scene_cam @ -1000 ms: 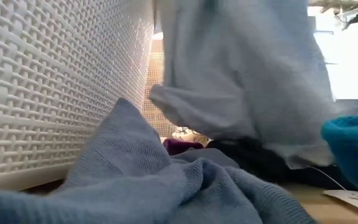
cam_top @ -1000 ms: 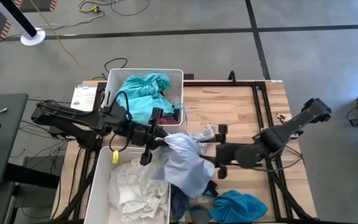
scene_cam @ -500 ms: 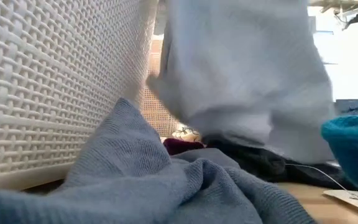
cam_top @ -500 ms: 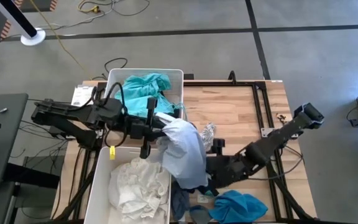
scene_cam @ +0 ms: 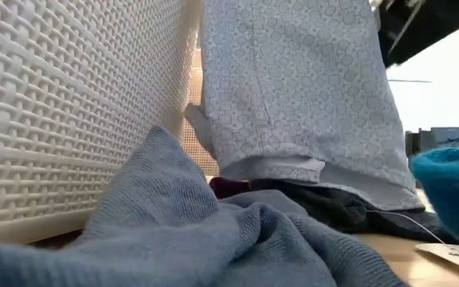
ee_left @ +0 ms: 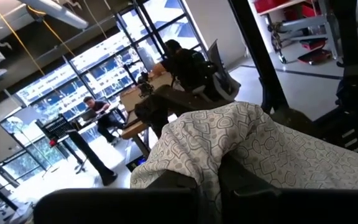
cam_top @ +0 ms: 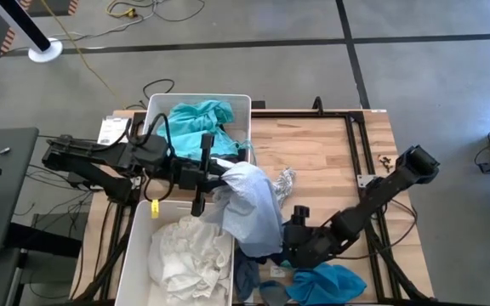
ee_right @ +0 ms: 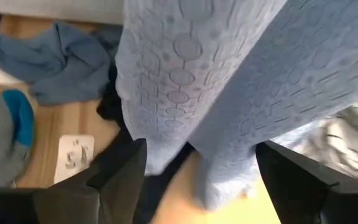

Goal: Sort clothes
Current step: Put the blue patterned shirt into the top white laundry bin

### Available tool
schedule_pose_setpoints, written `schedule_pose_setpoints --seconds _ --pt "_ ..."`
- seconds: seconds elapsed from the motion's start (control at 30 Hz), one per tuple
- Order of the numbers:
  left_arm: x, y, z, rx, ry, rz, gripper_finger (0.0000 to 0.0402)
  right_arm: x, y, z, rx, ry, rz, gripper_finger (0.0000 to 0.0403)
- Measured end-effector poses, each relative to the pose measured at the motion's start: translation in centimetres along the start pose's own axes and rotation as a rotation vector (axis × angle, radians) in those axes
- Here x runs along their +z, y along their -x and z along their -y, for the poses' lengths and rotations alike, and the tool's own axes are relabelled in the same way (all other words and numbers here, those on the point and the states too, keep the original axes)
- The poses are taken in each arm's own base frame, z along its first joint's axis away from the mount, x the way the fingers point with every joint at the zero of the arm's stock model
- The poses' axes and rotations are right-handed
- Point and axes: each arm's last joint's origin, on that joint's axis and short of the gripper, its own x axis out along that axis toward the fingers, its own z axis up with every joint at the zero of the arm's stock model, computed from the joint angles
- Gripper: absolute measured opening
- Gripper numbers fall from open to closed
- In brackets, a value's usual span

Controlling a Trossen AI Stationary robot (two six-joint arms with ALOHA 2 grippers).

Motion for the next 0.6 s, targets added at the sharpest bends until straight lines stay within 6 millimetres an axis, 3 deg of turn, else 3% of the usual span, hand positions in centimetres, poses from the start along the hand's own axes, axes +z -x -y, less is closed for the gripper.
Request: schedule_pose_setpoints --seconds 0.33,0.47,0.6 --pt "-0.3 0.0 0.2 -0.019 0.023 -0.032 0.0001 -2.4 -2.4 -0.1 0.108 -0.094 0.121 0.0317" --pt "-0.4 0.0 0.2 -0.022 0.028 -0.037 0.0001 -2.8 -3.4 0.6 0.024 -0.130 0.152 0.0317" --pt "-0.4 0.0 0.2 -0.024 0.036 -0.038 0.0001 -2.9 -5.8 1.3 -0.039 -0.150 0.133 0.0317"
